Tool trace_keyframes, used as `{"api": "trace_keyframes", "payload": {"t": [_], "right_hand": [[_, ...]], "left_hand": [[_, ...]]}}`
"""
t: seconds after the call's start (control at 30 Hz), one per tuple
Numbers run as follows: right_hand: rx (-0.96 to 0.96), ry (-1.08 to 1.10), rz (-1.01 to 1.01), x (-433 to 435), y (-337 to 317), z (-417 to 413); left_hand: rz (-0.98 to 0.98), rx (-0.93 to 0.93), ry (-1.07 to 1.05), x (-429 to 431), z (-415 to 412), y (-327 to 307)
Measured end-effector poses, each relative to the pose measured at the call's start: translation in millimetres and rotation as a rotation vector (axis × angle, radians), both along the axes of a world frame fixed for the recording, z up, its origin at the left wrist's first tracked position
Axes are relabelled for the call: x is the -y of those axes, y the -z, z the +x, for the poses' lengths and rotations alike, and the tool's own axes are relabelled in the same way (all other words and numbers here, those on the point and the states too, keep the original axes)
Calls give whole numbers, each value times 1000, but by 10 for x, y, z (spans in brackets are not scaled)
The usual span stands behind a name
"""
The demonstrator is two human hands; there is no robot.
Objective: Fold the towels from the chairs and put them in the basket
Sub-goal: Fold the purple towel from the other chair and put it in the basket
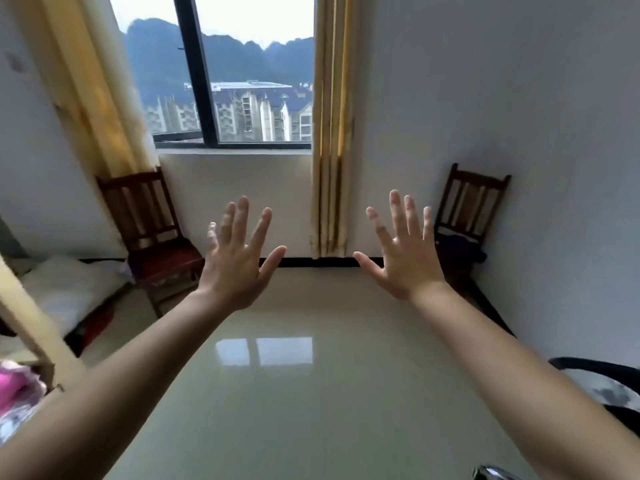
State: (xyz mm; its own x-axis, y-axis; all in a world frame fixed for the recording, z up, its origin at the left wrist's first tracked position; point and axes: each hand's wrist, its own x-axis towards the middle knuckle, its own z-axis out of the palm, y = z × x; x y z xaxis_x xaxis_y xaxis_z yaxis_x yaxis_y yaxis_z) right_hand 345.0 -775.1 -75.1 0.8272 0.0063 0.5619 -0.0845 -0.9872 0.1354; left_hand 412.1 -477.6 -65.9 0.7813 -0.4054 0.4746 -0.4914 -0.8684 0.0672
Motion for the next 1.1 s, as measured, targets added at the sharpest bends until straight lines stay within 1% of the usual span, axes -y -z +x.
{"api": "trace_keyframes", "payload": {"t": [0.13, 0.2, 0.3, 0.43, 0.5, 0.57, 0.67, 0.83, 0.9, 1.03, 1.1], "right_hand": [[9, 193, 13, 858, -11, 315], [12, 293, 23, 1345, 84, 381], [9, 418, 49, 1962, 238, 432], [-3, 541, 67, 2854, 495, 774], [-37, 595, 111, 3335, 606, 1077], [-61, 621, 146, 3811, 628, 1437], [-84, 622, 142, 4458, 547, 2057], [-148, 576, 134, 5174, 372, 3081], [-171, 540, 107, 5627, 473, 3757], [-193, 564, 109, 6036, 596, 4292], [-235, 579, 124, 6416, 814, 4767]], "left_hand": [[13, -39, 192, 1151, 942, -113], [28, -53, 295, 1828, 1254, -82], [58, -31, 415, 2628, 1552, 42], [98, -10, 510, 3691, 2076, 251], [109, -47, 515, 4231, 2414, 338], [115, -75, 515, 4720, 2790, 341], [132, -65, 521, 5315, 3382, 219], [68, -29, 514, 6006, 4351, 66], [52, -72, 485, 6438, 4978, 201], [77, -73, 512, 6860, 5539, 467], [91, -121, 532, 7283, 6044, 695]]}}
